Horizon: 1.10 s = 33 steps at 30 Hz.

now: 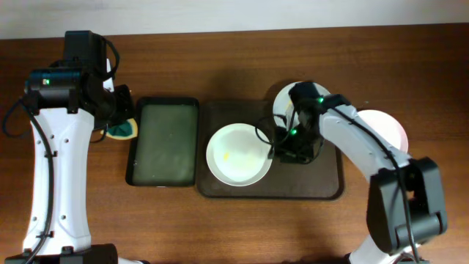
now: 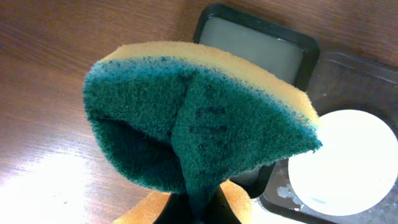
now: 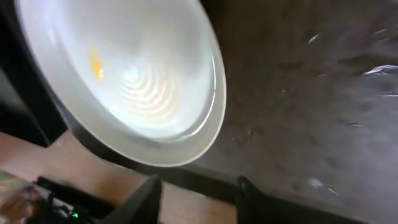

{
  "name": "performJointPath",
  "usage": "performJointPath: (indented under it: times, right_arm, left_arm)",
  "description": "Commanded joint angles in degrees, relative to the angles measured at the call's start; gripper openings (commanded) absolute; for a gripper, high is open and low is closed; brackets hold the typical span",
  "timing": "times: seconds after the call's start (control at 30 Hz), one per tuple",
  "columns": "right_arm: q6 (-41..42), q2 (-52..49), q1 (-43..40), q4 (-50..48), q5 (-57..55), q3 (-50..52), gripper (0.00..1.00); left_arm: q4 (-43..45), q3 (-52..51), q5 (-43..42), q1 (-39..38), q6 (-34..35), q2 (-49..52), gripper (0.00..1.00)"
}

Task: Clean dirty plates on tray and stack at the side
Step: 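Grip the white plate rim with the right gripper and drag it center, then bring the sponge in the left gripper over the white plate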

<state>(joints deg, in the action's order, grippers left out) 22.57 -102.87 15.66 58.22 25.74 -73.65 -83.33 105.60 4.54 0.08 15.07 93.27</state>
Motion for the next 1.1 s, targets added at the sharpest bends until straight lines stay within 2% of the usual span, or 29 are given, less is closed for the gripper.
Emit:
performJointPath:
  times: [0.0,0.03,0.07,0.13,0.2,0.23,0.4,0.6,1.07]
  right_arm:
    - [-3.30,2.51,-0.26,1.84,-8.13,-1.29,0.61]
    - [-3.28,2.29,-0.26,1.49,-8.92,-0.76,0.65]
    - [-3.21,2.05,-0.28,0.42,-8.83,0.17,0.64]
    - [-2.16,1.95,-0.09,-2.29,-7.91,2.23,0.54]
    - [-2.16,1.95,0.92,-4.85,-7.78,3.56,0.36]
    - [-2.16,1.92,1.42,-5.35,-7.78,3.76,0.31]
    - [0.70,1.75,5.01,-6.99,-11.15,4.33,0.32]
    - [4.94,1.22,6.10,-14.51,-13.55,8.61,0.31]
    - [4.92,1.22,6.08,-25.97,-12.61,15.32,0.18]
  left_arm:
    - [2.25,-1.46,-1.44,-1.44,0.79,0.02,0.00]
    - [3.74,-2.56,-1.99,-2.23,0.76,0.02,0.00]
    - [5.14,-3.67,-2.51,-3.04,0.79,0.02,0.00]
    - [8.39,-6.60,-4.22,-5.09,0.79,0.02,0.00]
    - [12.33,-10.19,-6.25,-7.74,0.79,0.02,0.00]
    - [13.84,-11.61,-6.97,-8.92,0.79,0.11,0.00]
    - [21.18,-17.77,-8.02,-16.11,0.79,1.07,0.00]
    - [23.17,-18.14,-8.00,-21.40,0.76,5.18,0.00]
    - [25.92,-18.14,-9.73,-22.23,0.74,13.44,0.00]
